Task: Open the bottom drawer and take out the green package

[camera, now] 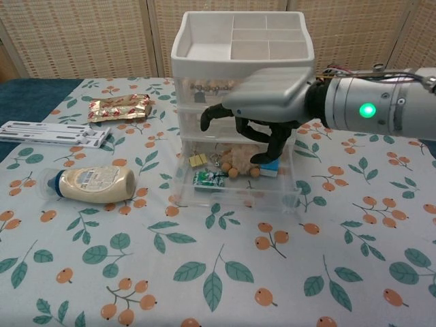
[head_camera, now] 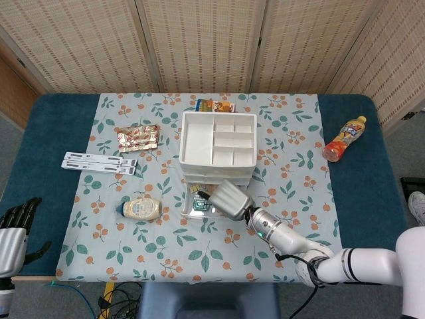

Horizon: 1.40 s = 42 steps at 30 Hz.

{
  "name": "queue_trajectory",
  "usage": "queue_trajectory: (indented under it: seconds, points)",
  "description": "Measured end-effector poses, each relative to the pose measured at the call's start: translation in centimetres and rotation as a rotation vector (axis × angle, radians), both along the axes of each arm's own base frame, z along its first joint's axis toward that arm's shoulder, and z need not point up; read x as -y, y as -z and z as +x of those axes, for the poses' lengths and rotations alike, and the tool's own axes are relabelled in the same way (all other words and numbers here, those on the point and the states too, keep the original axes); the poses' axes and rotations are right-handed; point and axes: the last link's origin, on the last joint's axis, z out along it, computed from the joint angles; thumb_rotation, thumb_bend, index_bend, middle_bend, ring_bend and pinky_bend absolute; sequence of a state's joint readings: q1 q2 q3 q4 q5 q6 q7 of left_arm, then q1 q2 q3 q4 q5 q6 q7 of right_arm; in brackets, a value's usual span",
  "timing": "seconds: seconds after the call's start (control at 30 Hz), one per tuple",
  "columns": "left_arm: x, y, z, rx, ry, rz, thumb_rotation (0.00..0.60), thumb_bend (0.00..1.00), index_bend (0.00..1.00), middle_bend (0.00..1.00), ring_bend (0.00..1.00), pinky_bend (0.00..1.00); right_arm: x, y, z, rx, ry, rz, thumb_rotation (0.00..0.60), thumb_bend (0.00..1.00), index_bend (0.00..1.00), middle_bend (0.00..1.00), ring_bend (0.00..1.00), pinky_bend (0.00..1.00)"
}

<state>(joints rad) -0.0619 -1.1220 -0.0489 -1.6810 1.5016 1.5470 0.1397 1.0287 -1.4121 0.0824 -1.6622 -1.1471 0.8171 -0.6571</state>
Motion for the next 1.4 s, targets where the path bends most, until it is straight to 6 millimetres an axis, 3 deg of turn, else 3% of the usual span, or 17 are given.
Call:
queue_trajectory:
  seconds: [0.37,0.8,1.4]
  points:
    - [0.4,-0.2,-0.3,0.0,-0.012,0.009,0.6,0.18,0.08,0.13,0.14,0.15,0.3,2.6,0.6,-0.08,-0.114,-0.037,0.6,0.35,0.17,0.86,0.98,1.0]
    - [0.4,-0.2,-0.5,0.0,-0.012,0.004,0.6,0.18,0.08,0.13,0.14,0.15,1.0,4.0,-1.3,-0.106,-0.083,-0.062,0.6,0.36,0.2,0.95,1.0,1.0]
    - [0.3,-0.5,-0.6,-0.007,-0.016,0.01,0.6,0.18,0.08,0.13,0.14,0.14,1.7,6.7,-1.5,-0.092,-0.07,-0.031,0.6,0.33,0.23,0.95,1.0,1.0]
